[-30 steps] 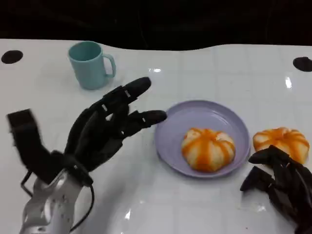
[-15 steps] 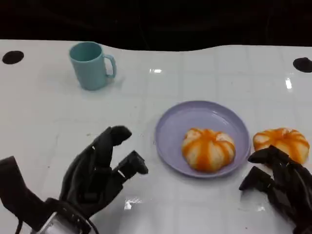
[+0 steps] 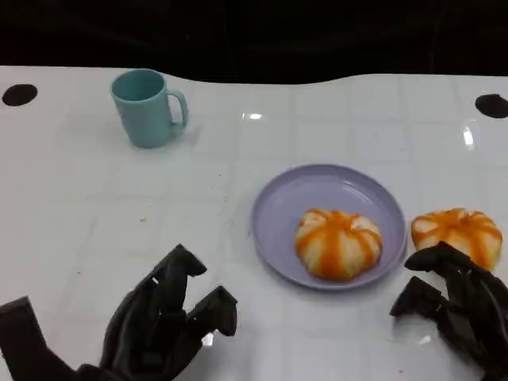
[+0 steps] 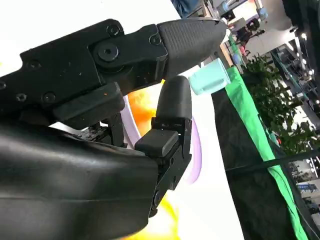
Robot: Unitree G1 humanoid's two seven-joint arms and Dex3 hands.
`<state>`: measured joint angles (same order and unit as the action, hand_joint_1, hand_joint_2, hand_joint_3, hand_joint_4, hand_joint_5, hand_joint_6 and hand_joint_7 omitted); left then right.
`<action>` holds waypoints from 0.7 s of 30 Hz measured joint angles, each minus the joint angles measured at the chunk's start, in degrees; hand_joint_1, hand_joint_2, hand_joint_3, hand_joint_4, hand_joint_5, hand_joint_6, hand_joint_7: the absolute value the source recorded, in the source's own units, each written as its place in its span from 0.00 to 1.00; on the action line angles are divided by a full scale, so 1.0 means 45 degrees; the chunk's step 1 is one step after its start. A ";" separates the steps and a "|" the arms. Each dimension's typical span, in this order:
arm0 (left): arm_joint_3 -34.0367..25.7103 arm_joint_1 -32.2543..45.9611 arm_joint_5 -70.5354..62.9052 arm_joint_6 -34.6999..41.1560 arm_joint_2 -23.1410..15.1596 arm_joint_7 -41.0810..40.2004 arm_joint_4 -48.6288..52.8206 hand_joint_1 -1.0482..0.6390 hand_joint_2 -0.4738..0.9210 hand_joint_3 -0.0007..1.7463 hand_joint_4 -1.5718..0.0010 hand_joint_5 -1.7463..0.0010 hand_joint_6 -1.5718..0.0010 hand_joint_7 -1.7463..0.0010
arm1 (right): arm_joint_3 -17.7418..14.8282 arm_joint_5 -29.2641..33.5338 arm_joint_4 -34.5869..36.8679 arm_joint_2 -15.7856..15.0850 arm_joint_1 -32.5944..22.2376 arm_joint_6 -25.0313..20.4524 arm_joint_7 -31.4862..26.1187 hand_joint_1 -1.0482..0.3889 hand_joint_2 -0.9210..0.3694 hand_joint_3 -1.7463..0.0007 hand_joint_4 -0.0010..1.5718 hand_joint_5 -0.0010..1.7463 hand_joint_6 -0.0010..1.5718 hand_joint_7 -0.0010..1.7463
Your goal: Grasp the bread from the table and place it into the plate.
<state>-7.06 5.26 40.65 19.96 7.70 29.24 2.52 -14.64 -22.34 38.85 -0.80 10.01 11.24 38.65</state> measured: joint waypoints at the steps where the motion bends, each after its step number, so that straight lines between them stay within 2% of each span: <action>1: 0.0000 0.0018 -0.0005 -0.0002 0.0000 0.0001 0.0032 0.31 1.00 0.21 0.47 0.00 0.61 0.00 | 0.0000 0.0000 -0.0015 0.0000 -0.0009 -0.0011 -0.0002 0.36 0.00 0.89 0.40 0.89 0.39 0.67; 14: 0.0074 -0.0059 -0.0441 -0.0405 -0.0089 0.0192 0.0765 0.31 1.00 0.18 0.47 0.00 0.61 0.00 | -0.0044 -0.0037 0.0013 -0.0008 -0.0036 -0.0006 0.0177 0.35 0.00 0.90 0.41 0.90 0.40 0.67; 21: -0.0144 -0.0504 -0.0441 -0.0914 -0.0032 0.0473 0.1241 0.31 1.00 0.21 0.48 0.00 0.61 0.01 | -0.0123 -0.0224 0.0169 -0.0012 0.0060 -0.0015 0.0081 0.36 0.00 0.91 0.41 0.89 0.40 0.66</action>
<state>-7.71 2.99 38.66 15.85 7.56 31.37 8.11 -15.20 -23.35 39.61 -0.85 10.28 11.17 39.02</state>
